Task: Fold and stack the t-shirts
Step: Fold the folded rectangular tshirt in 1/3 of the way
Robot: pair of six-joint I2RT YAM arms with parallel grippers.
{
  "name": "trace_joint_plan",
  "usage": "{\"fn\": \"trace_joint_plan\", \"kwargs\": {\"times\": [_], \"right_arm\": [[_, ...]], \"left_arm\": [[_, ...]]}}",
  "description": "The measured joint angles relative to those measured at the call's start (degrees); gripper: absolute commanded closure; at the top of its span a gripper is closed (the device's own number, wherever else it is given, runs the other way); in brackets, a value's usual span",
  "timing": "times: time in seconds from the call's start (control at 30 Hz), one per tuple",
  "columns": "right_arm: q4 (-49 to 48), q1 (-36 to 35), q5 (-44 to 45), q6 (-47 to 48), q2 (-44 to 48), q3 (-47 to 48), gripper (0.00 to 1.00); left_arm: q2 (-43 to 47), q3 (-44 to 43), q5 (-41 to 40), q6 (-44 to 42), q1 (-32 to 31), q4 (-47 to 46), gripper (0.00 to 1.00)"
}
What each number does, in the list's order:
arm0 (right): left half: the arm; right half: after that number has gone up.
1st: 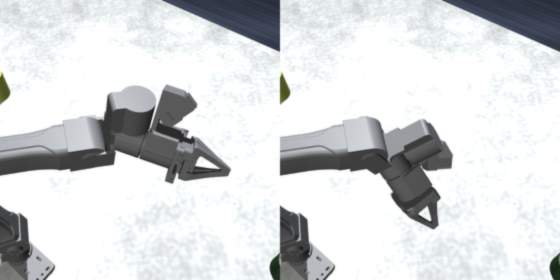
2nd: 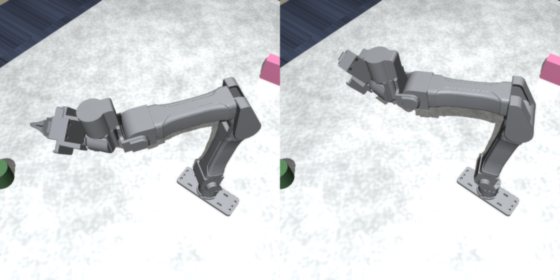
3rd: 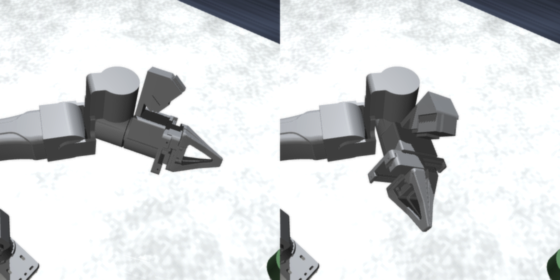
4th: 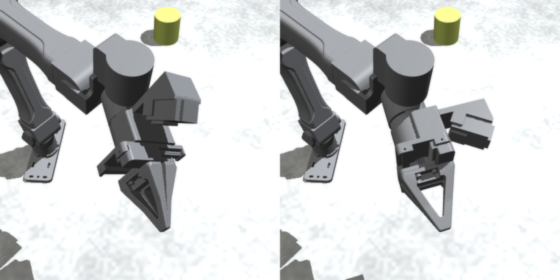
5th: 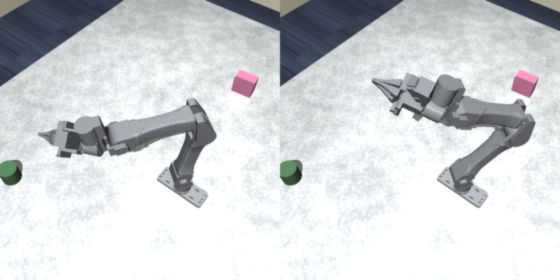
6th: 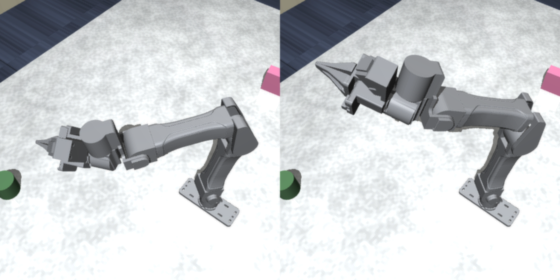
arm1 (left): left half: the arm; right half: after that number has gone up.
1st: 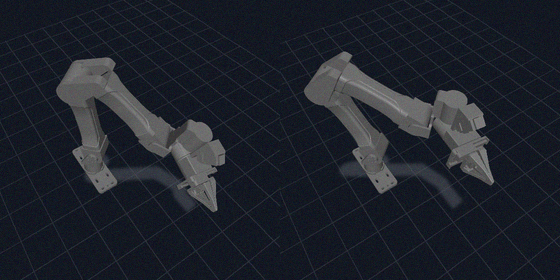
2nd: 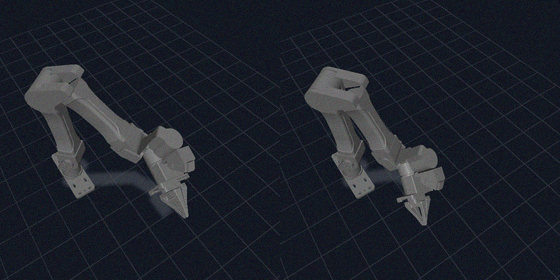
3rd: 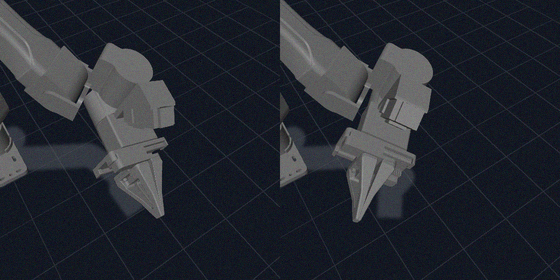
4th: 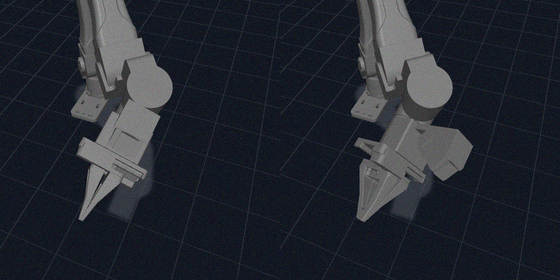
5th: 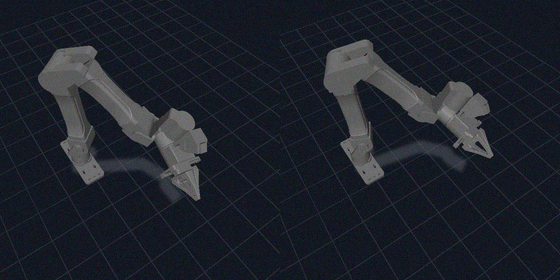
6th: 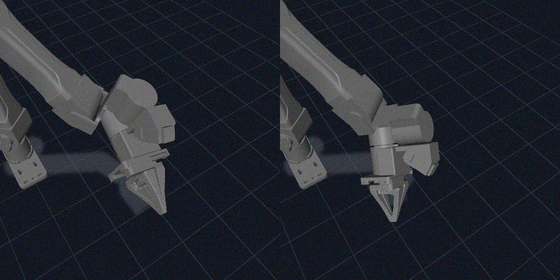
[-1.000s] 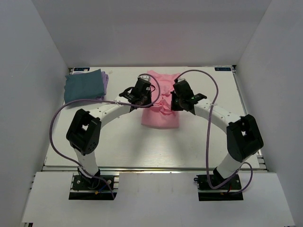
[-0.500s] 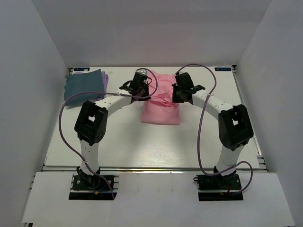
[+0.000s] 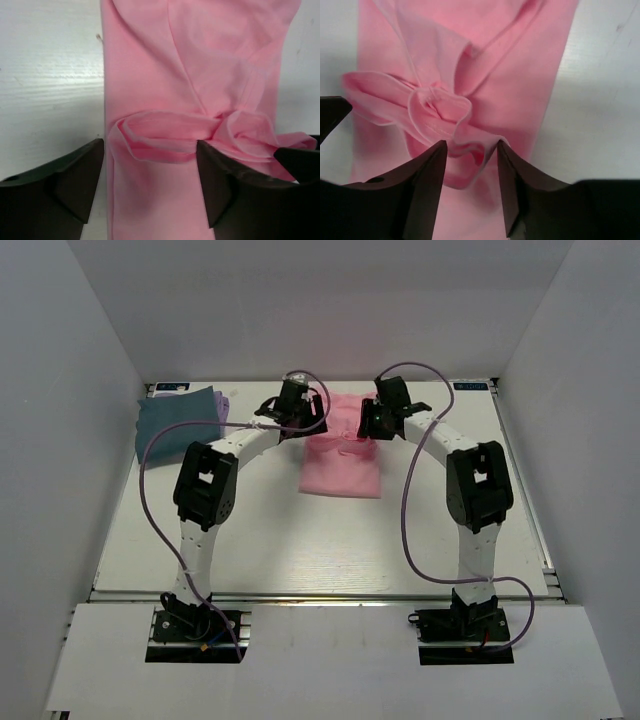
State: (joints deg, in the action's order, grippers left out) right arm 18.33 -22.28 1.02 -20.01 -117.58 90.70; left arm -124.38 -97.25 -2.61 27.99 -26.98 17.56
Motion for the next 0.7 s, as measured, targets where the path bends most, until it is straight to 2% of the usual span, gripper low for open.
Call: {"fn": "trace_joint_plan", "kwargs": {"times": [0.03, 0.13, 0.2, 0.3, 0.47, 0.57, 0.7], "right_arm": [[0.0, 0.4, -0.6, 0.1, -0.4, 1.3, 0.41], [-0.2, 1.6, -2.8, 0.7, -0.7, 5.2, 0.29], [-1.1, 2.2, -4.0, 1.4, 0.0, 6.2, 0.11], [-1.4, 2.7, -5.4, 3.0, 2.6, 4.5, 0.11], [-2.6, 2.6, -9.2, 4.6, 9.9, -4.8, 0.11], [-3.8, 2.3, -14.2, 5.9, 12.4, -9.6, 0.11], [-5.2, 1.9, -23.9, 7.5, 10.3, -9.5, 0.09]], "left_arm": [[-0.5, -1.5, -0.1, 0.0, 0.4, 0.1, 0.01], [-1.0, -4.9, -0.5, 0.2, 2.1, 0.6, 0.00], [-0.7, -6.1, -0.7, 0.2, 3.4, 0.5, 0.00], [1.2, -3.5, -0.8, 0.2, 5.0, 0.2, 0.00], [8.2, 8.6, 0.8, -0.4, 6.1, 0.4, 0.00], [12.2, 14.6, 2.2, -1.0, 5.2, 0.7, 0.00], [16.5, 21.8, 5.7, -1.7, 4.2, -0.2, 0.00]]}}
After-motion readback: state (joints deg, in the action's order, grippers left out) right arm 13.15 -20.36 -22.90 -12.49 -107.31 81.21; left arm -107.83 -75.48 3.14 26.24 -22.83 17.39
